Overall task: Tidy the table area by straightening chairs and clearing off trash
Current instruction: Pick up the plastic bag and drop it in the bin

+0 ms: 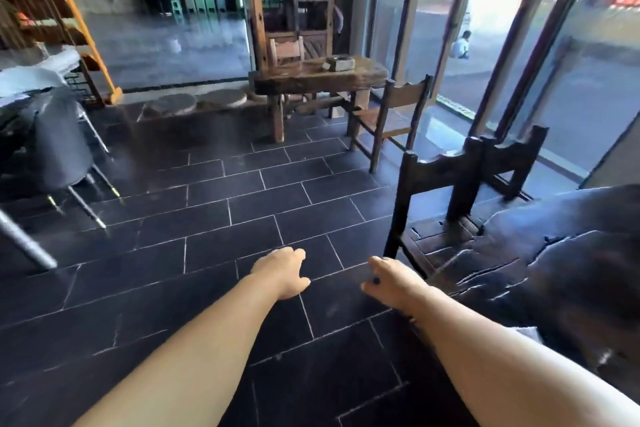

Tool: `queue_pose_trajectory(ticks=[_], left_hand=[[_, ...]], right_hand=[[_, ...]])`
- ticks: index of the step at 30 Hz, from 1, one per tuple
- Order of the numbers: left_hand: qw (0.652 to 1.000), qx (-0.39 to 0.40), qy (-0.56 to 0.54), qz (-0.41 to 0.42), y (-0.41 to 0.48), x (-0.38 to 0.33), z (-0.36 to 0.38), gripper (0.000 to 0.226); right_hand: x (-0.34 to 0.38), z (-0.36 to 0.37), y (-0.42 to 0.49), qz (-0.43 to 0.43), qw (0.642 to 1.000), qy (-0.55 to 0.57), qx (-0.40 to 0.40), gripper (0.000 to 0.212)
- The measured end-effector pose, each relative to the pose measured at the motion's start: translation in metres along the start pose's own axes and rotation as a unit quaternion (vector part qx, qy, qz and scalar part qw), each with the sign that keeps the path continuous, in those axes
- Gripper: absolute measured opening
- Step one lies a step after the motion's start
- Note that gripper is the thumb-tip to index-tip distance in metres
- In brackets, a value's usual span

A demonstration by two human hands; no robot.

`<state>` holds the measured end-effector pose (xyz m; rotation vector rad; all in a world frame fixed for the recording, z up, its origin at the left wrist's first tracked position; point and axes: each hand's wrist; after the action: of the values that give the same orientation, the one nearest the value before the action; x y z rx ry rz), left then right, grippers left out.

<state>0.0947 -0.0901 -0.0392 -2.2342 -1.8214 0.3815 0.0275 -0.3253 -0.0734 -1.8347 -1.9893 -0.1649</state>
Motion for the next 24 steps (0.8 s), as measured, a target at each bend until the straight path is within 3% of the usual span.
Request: queue_pose_trajectory(ticks=[6, 13, 24], left_hand=[[0.986, -0.012, 0.053, 0.157, 0.098, -0.043, -0.034, 0.051], [0.944, 0.014, 0.091, 0.317, 0.154, -0.107, -0.051, 0.052], [0.871, 0.057, 0.166, 0.459, 0.165, -0.259, 0.004, 0.052]], right_hand=[[-0.028, -0.019, 0.013, 0.152, 0.987, 0.016, -0.057, 0.04], [-0.047, -0.013, 0.002, 0.315, 0.944, 0.071, -0.063, 0.038], [-0.131, -0.002, -0.076, 0.461, 0.87, 0.122, -0.124, 0.049]])
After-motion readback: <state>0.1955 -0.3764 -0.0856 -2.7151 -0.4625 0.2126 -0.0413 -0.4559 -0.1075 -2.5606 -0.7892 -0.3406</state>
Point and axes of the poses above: each hand's wrist, its own y-axis towards the middle knuckle, its own z-axis out of the palm, x = y × z, and after that the axes turned 13 degrees about -z, right-handed
